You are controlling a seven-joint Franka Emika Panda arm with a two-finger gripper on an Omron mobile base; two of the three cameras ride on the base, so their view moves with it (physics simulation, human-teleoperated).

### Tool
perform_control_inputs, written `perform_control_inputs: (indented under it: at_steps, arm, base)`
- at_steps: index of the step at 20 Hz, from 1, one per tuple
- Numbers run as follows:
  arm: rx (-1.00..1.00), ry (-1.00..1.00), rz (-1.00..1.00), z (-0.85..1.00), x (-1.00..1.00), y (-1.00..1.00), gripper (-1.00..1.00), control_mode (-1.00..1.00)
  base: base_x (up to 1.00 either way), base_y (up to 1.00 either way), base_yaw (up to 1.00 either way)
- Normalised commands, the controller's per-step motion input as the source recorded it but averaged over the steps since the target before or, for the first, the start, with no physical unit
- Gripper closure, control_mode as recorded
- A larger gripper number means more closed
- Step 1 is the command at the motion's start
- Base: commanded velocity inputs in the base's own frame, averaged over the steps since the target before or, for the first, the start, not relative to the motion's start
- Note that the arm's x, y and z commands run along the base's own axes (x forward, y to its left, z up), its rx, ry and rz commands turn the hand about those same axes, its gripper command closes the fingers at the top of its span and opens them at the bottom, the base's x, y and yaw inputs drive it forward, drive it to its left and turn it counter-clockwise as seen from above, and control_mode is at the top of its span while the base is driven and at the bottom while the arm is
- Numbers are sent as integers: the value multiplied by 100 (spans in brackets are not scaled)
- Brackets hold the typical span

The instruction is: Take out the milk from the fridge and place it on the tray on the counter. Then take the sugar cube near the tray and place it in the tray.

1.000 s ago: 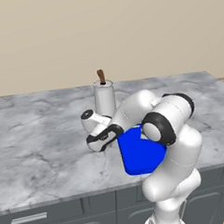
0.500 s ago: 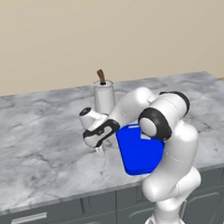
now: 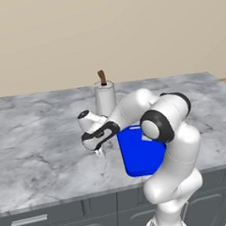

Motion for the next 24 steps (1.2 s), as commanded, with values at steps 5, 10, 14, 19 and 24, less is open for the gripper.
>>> perform_control_inputs:
  at_steps: [5, 10, 14, 19, 24]
  arm:
    - [-1, -12, 0, 5, -50, -6, 100, -100]
    - [0, -4, -3, 78, -55, -25, 100, -100]
    - [0, 0, -9, 98, -32, -66, 100, -100]
    - [0, -1, -5, 39, -40, -96, 100, -100]
    - [0, -4, 0, -3, -25, -82, 100, -100]
  base:
    - [0, 0, 0]
    - [0, 0, 0]
    - [0, 0, 0]
    - [0, 0, 0]
    - [0, 0, 0]
